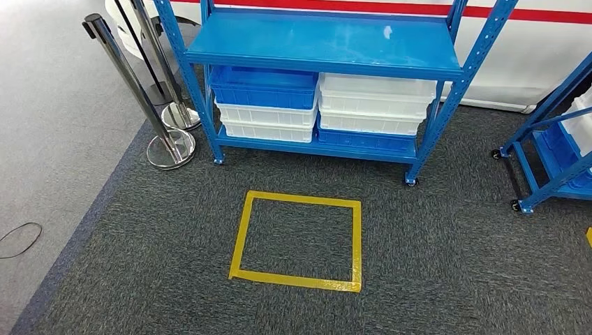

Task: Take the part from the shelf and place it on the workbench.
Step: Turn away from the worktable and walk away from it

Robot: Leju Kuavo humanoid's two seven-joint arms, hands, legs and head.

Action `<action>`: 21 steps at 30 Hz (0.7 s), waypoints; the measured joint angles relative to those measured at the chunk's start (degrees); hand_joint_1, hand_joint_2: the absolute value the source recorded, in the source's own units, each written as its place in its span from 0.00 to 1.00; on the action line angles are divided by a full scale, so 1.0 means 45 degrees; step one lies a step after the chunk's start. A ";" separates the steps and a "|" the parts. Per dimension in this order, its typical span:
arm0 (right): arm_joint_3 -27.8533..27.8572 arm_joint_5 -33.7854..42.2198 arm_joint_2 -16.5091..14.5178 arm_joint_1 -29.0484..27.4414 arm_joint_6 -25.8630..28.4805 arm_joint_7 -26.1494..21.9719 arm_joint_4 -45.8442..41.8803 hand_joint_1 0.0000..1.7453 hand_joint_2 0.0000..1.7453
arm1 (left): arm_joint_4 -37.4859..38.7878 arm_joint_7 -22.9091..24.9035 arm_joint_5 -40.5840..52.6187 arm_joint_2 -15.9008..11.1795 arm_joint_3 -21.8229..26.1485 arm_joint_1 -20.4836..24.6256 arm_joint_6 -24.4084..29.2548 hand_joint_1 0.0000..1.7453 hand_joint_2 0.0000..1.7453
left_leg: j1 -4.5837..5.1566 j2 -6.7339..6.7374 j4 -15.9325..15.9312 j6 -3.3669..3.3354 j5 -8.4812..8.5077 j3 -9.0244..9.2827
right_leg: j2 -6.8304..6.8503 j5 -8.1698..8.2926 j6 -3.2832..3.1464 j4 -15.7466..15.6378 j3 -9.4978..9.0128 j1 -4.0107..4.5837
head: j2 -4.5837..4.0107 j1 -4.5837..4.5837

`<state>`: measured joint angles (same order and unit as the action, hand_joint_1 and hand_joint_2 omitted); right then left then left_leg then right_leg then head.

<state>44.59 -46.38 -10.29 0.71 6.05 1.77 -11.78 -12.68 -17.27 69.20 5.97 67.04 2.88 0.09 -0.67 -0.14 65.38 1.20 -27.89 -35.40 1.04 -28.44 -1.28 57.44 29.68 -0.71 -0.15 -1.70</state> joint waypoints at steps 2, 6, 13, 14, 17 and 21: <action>0.0021 0.0000 -0.0010 0.0019 -0.0001 -0.0009 0.0000 0.00 0.00 | 0.0000 -0.0001 0.0006 -0.0015 0.0000 0.0015 0.0000 0.00 0.00 | 0.0076 0.0076 -0.1428 -0.0172 0.0358 0.0760 | 0.0061 -0.0079 0.0118 0.0007 -0.0080 0.0042 | 0.0000 0.0000; 0.0034 0.0000 -0.0012 0.0056 0.0000 -0.0015 0.0000 0.00 0.00 | 0.0000 -0.0002 0.0010 -0.0029 0.0002 -0.0033 0.0000 0.00 0.00 | 0.0091 0.0055 -0.1829 -0.0499 0.0302 0.1035 | 0.0050 -0.0035 0.0425 0.0331 -0.0116 0.0048 | 0.0000 0.0000; 0.0047 0.0000 -0.0011 0.0037 0.0001 -0.0016 0.0000 0.00 0.00 | 0.0000 -0.0005 0.0015 -0.0030 0.0005 -0.0046 0.0000 0.00 0.00 | 0.0069 -0.0016 -0.1894 -0.0703 0.0122 0.1381 | -0.0169 -0.1120 0.0692 0.3488 0.2046 -0.0031 | 0.0000 0.0005; 0.0050 0.0000 -0.0011 0.0016 0.0001 -0.0015 0.0000 0.00 0.00 | 0.0000 -0.0005 0.0015 -0.0029 0.0005 -0.0050 -0.0001 0.00 0.00 | 0.0068 -0.0048 -0.1894 -0.0674 0.0050 0.1483 | -0.0169 -0.0606 0.0679 0.2929 0.1906 -0.0035 | 0.0000 0.0005; 0.0070 0.0000 -0.0002 -0.0037 -0.0001 -0.0015 0.0000 0.00 0.00 | 0.0000 -0.0004 0.0017 -0.0016 0.0005 -0.0062 -0.0017 0.00 0.00 | 0.0089 -0.0108 -0.1860 -0.0492 -0.0200 0.1693 | -0.0181 0.0487 0.0473 0.0723 0.1128 0.0043 | 0.0000 0.0004; 0.0090 0.0000 0.0000 -0.0039 -0.0001 -0.0018 0.0001 0.00 0.00 | 0.0000 -0.0004 0.0017 -0.0013 0.0005 -0.0047 -0.0024 0.00 0.00 | 0.0106 -0.0089 -0.1586 -0.0180 -0.0366 0.1824 | -0.0196 0.0481 0.0083 0.0296 0.0825 0.0070 | 0.0000 0.0001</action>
<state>44.99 -46.38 -10.29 0.53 6.04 1.69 -11.78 -12.68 -17.28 69.28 5.91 67.06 2.67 -0.02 -0.20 -0.54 58.25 0.39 -29.54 -27.20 0.16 -26.27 -0.91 58.77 33.39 -0.40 -0.15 -1.70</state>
